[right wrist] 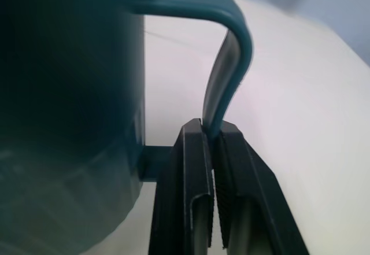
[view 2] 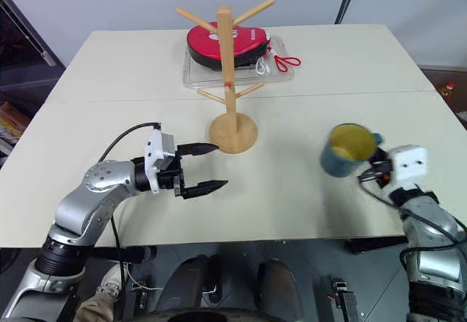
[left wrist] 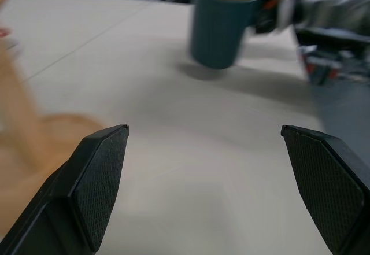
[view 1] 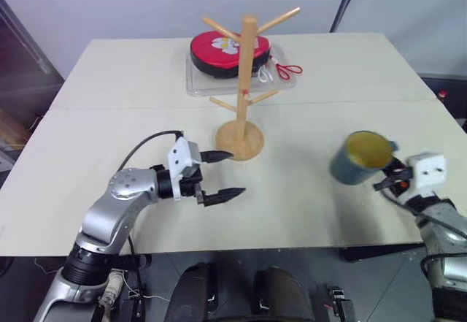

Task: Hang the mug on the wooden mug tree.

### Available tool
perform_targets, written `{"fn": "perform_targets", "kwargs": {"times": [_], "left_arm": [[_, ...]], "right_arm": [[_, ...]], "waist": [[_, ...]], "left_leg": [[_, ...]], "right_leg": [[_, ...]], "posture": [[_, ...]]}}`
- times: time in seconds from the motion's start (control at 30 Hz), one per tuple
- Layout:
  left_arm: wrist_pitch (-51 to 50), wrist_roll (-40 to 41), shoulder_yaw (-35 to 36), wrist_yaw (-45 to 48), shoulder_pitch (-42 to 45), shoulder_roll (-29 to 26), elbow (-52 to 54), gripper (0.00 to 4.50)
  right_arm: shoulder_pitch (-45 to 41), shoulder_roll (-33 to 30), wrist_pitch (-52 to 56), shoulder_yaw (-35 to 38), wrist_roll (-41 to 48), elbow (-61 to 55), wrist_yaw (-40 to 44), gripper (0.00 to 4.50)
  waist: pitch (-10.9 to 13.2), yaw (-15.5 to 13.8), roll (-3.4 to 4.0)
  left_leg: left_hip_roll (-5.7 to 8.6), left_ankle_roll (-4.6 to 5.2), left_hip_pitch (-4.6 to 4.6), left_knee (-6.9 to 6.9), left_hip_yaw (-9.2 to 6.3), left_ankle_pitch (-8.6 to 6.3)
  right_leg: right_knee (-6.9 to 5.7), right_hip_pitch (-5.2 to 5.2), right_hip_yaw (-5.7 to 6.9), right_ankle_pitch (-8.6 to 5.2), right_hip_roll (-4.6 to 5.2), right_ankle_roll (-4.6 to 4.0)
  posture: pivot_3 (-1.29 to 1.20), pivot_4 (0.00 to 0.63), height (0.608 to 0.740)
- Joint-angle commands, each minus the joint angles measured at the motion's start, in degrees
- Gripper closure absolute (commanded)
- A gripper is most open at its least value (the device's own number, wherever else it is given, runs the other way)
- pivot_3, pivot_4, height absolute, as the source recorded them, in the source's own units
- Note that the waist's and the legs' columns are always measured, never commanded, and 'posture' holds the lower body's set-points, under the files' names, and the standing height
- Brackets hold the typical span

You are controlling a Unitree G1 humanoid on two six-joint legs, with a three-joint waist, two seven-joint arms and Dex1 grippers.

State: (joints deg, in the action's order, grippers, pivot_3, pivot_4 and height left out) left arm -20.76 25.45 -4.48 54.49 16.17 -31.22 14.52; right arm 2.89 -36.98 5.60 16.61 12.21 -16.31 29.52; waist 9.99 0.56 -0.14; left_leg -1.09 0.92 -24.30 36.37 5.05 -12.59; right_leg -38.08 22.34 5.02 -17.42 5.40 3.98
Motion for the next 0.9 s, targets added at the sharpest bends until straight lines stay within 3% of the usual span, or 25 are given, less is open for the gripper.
{"fn": "perform_targets", "kwargs": {"times": [0.03,0.2,0.4,0.63,0.9], "left_arm": [[4.66,-1.7,3.88,0.18,0.86,-1.73,-3.66,0.0],[9.11,-2.85,6.65,0.08,2.32,-2.74,-8.93,0.0],[11.17,-1.66,9.55,0.53,3.3,-3.37,-10.98,0.0],[9.49,2.02,12.94,1.95,3.26,-4.58,-9.17,0.0],[1.51,9.75,15.92,3.79,2.9,-7.99,-3.82,0.0]], "right_arm": [[-4.57,-2.73,11.67,-6.86,-3.78,-19.43,-2.18,4.47],[-17.16,-3.2,28.76,-19.93,-8.28,-30.88,-3.65,4.47],[-31.47,0.45,43.1,-30.87,-13.98,-30.58,-6.34,4.47],[-39.52,1.99,50.78,-36.52,-17.74,-27.58,-6.77,4.47],[-46.88,4.59,54.18,-37.51,-18.65,-22.94,-6.42,4.47]], "waist": [[0.02,0.1,-0.07],[0.08,-0.37,-0.31],[0.1,-0.79,-0.35],[0.1,-0.67,-0.36],[0.1,0.35,-0.36]], "left_leg": [[-0.01,0.0,0.01,0.0,-0.01,0.0],[0.01,-0.01,-0.1,0.03,-0.05,-0.01],[0.05,0.04,-0.18,0.11,-0.04,-0.04],[0.08,0.07,-0.2,0.11,-0.03,-0.05],[0.07,0.06,-0.19,0.11,-0.04,-0.05]], "right_leg": [[0.01,-0.01,0.0,0.0,-0.01,0.0],[0.04,0.05,0.04,0.0,0.04,-0.01],[0.05,0.11,0.05,0.01,0.11,-0.02],[0.03,0.11,0.07,0.01,0.13,-0.02],[0.0,0.11,0.09,0.01,0.11,-0.01]], "posture": [[0.0,0.15,0.74],[0.0,0.15,0.74],[0.0,0.15,0.74],[0.0,0.15,0.74],[0.0,0.15,0.74]]}}
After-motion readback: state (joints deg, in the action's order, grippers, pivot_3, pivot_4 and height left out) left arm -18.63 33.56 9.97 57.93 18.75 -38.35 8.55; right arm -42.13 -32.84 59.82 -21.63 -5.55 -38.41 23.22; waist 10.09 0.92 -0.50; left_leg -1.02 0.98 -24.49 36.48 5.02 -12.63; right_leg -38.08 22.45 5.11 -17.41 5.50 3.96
